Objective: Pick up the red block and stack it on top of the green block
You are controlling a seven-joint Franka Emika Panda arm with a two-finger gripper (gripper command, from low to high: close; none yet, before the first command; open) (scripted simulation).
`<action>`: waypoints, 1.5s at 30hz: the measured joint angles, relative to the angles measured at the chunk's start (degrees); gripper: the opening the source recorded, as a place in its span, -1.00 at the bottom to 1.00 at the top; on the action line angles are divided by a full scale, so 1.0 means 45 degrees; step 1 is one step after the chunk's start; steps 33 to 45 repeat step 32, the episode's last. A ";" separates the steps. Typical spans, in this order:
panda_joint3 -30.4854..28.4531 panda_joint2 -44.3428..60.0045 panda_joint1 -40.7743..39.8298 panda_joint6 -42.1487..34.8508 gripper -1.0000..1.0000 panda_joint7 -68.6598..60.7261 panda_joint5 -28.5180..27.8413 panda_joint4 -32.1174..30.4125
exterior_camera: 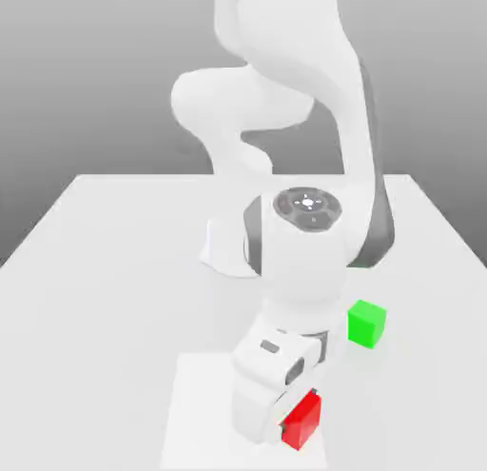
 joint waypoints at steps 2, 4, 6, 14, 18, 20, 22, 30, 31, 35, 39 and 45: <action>0.0033 0.0136 -0.0029 0.0112 -1.00 -0.0013 0.0010 0.0019; -0.0016 -0.0336 0.0002 -0.0284 -1.00 0.0042 -0.0073 -0.0054; -0.0104 -0.1146 0.0064 -0.0969 -1.00 0.0124 -0.0190 -0.0178; 0.0981 -0.4792 0.2201 -0.2325 -1.00 -0.1667 -0.0278 -0.2474; 0.1613 -0.6644 0.3472 -0.2536 -1.00 -0.3344 0.0070 -0.4106; 0.1866 -0.7564 0.4362 -0.2643 -1.00 -0.4194 0.0269 -0.4918; 0.2020 -0.7833 0.4958 -0.2397 -1.00 -0.4714 0.0363 -0.5430; 0.2051 -0.4639 0.4916 0.0832 1.00 -0.4350 -0.0416 -0.5473; 0.2051 -0.4639 0.4910 0.0832 1.00 -0.4350 -0.0416 -0.5473; 0.2051 -0.4639 0.4913 0.0832 1.00 -0.4350 -0.0416 -0.5473; 0.2051 -0.4639 0.4913 0.0832 1.00 -0.4350 -0.0416 -0.5473; 0.2051 -0.4639 0.4913 0.0832 1.00 -0.4350 -0.0416 -0.5473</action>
